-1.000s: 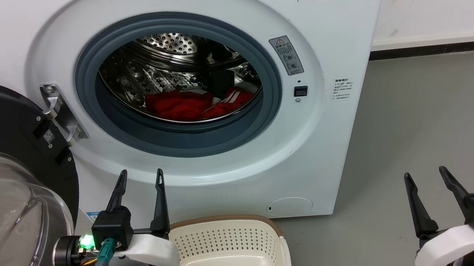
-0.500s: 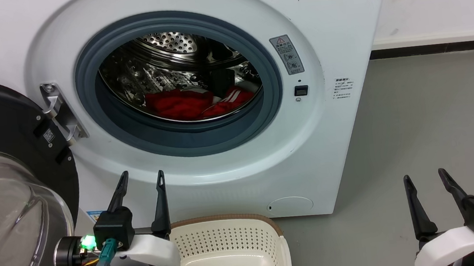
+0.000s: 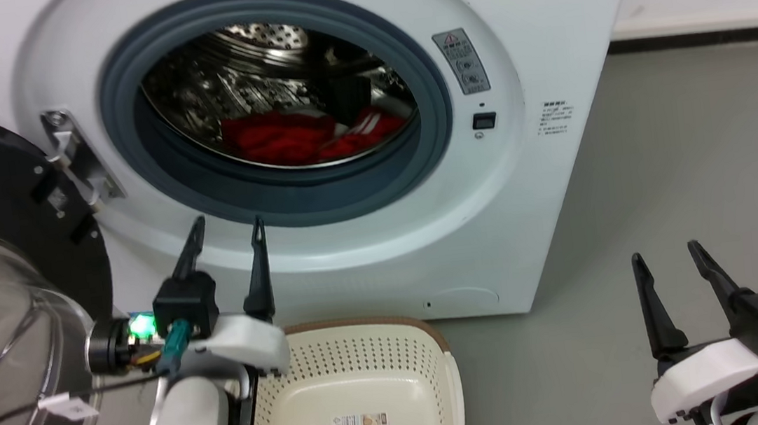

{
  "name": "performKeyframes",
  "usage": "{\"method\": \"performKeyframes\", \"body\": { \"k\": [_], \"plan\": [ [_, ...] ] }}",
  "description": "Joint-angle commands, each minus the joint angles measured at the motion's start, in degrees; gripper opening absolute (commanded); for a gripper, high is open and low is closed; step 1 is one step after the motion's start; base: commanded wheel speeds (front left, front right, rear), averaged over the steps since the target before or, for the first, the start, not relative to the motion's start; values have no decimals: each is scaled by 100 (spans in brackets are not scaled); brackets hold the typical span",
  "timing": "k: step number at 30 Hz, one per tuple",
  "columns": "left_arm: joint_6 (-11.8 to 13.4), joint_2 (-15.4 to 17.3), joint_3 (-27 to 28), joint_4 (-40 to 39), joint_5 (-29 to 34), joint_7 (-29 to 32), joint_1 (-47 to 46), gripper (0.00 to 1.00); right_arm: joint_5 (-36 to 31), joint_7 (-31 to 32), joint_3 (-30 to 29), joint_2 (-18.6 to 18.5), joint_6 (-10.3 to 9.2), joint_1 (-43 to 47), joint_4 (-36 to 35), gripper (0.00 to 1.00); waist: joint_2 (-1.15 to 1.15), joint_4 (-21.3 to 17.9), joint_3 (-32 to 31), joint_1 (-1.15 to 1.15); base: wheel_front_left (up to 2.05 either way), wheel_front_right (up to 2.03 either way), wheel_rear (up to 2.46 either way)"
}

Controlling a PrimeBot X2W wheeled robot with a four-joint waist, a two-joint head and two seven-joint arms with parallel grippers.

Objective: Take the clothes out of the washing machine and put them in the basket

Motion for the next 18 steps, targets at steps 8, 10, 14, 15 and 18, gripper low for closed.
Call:
{"method": "performKeyframes", "body": {
  "k": [8, 10, 14, 15, 18],
  "plan": [
    [-74, 106, 31, 746, 6, -14, -1219, 100, 141, -126, 203, -19, -2, -432, 7, 100, 0, -449, 838, 0, 0, 0, 0],
    [-114, 163, 83, 946, -44, -14, -1505, 100, 162, -161, 236, -19, -2, -519, 29, 100, 0, -555, 1036, 0, 0, 0, 0],
    [-188, 306, 213, 1376, -160, -14, -2111, 100, 252, -251, 313, -18, -2, -735, 86, 100, 0, -779, 1442, 0, 0, 0, 0],
    [-208, 321, 233, 1476, -194, -14, -2242, 100, 272, -271, 334, -17, -2, -785, 103, 100, 0, -835, 1537, 0, 0, 0, 0],
    [-321, 468, 277, 1839, -300, 57, -2713, 100, 353, -358, 353, -16, -2, -920, 171, 100, 0, -1000, 1847, 0, 0, 0, 0]
  ]
}}
